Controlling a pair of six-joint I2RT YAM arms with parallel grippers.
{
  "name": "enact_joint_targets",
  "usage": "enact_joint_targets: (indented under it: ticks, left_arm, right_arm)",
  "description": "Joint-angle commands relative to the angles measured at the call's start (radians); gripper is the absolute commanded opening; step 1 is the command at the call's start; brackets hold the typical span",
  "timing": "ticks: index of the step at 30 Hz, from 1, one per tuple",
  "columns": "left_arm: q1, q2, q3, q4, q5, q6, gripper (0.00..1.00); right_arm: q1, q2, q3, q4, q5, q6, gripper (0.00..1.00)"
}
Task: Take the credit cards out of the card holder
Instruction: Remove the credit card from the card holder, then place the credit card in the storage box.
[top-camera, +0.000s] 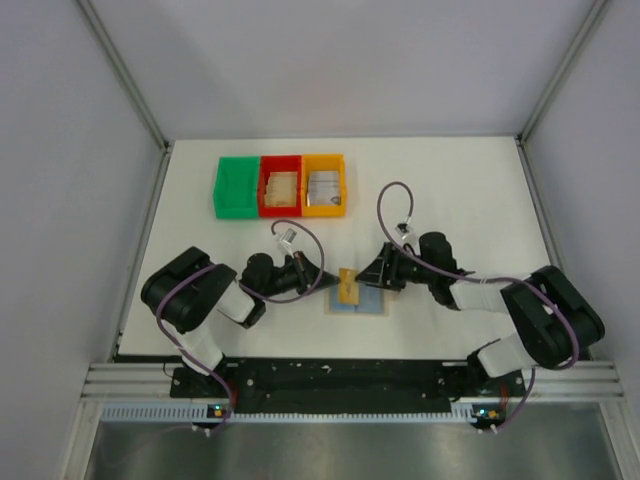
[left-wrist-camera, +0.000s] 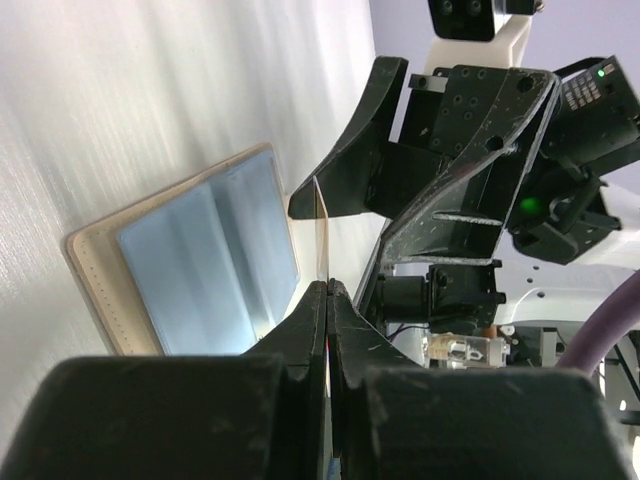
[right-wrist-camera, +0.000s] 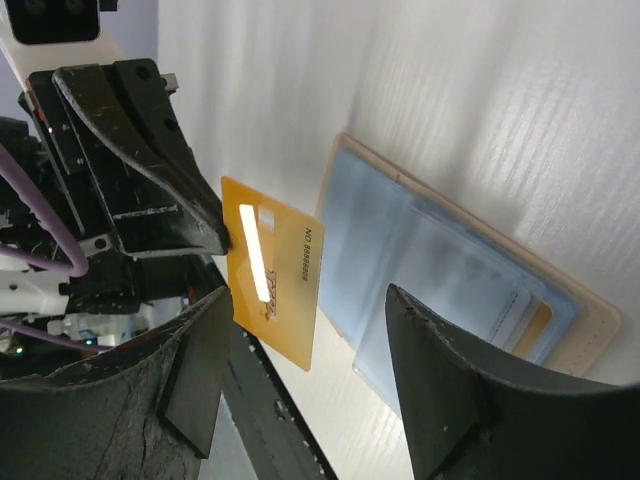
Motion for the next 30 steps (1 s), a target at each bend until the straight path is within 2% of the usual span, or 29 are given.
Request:
enact_joint_targets:
  ticks: [1,7,13,16,20,21,23,25,27,30]
  left_arm:
    - [0.005,-0.01,-0.01,0.208,-0.02,-0.049,0.0]
    - [0.006,-0.007,-0.016,0.286,-0.026,-0.098,0.0]
    - [0.006,-0.03,-0.007,0.294,-0.034,-0.106,0.0]
    - [0.005,-0.036,-0.001,0.298,-0.037,-0.112,0.0]
    - [0.005,-0.047,-0.004,0.303,-0.039,-0.112,0.0]
    - [0.005,-0.048,-0.006,0.303,-0.037,-0.11,0.0]
    - [0.011,-0.05,-0.01,0.309,-0.029,-0.106,0.05]
    - [0.026,-0.057,-0.018,0.315,-0.019,-0.101,0.16]
    - [0.05,-0.066,-0.025,0.315,0.009,-0.095,0.29]
    - [0.101,-0.108,-0.022,0.273,0.064,-0.072,0.43]
  right_arm:
    - [0.005,0.075,-0.042,0.304,-0.093,0.129,0.63]
    - [0.005,0.154,-0.055,0.456,-0.137,0.199,0.6]
    - [0.017,0.198,-0.029,0.562,-0.185,0.253,0.48]
    - [0.019,0.22,-0.03,0.622,-0.189,0.284,0.33]
    - [0.017,0.214,-0.032,0.636,-0.191,0.288,0.03]
    - [0.017,0.206,-0.032,0.636,-0.194,0.285,0.0]
    - [0.017,0.188,-0.03,0.619,-0.199,0.276,0.0]
    - [0.008,0.154,-0.023,0.579,-0.212,0.255,0.0]
    - [-0.006,0.105,-0.003,0.472,-0.232,0.207,0.0]
    - [-0.012,0.025,0.063,0.176,-0.249,0.042,0.0]
